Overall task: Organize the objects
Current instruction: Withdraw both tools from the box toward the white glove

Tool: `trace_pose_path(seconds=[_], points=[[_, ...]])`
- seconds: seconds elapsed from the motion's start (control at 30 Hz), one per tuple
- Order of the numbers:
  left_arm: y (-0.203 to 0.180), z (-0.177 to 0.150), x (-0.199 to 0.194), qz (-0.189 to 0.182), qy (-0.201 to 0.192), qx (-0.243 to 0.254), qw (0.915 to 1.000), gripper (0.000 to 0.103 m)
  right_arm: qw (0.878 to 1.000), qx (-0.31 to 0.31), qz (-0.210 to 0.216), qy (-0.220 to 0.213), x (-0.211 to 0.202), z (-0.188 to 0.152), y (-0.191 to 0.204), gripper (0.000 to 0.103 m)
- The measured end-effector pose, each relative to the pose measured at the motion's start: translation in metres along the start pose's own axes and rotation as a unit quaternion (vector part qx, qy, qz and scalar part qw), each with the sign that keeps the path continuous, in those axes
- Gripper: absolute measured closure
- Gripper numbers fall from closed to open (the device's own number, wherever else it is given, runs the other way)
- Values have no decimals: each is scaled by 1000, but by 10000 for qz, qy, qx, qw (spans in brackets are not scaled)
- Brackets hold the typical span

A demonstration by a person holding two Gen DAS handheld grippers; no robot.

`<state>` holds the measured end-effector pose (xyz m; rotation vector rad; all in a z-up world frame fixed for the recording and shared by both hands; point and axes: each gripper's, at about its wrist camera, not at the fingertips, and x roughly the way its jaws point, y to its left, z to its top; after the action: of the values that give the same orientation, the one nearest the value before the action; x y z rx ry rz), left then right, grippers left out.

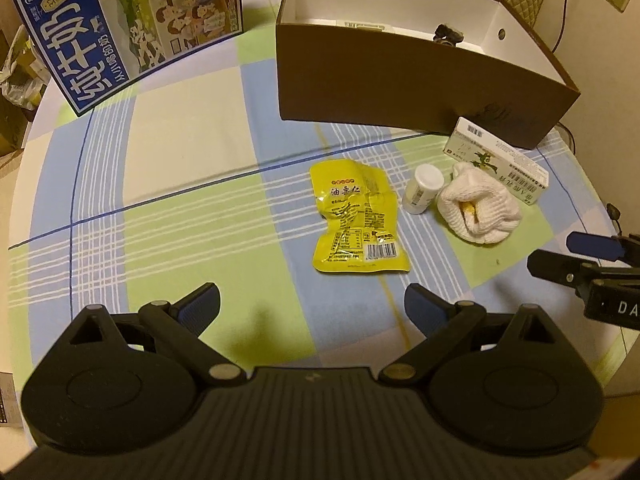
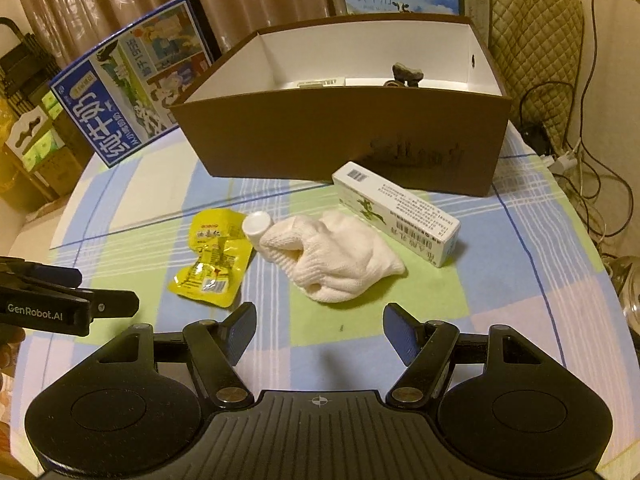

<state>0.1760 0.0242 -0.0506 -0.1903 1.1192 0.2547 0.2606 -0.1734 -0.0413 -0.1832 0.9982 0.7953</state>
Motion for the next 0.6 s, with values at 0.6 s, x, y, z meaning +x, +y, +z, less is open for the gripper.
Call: trace_pose_path(seconds=[0.6], points=[[1,17,33,54,171,-42,9998,6,9966,-802,-106,-132,46,21,6,46]])
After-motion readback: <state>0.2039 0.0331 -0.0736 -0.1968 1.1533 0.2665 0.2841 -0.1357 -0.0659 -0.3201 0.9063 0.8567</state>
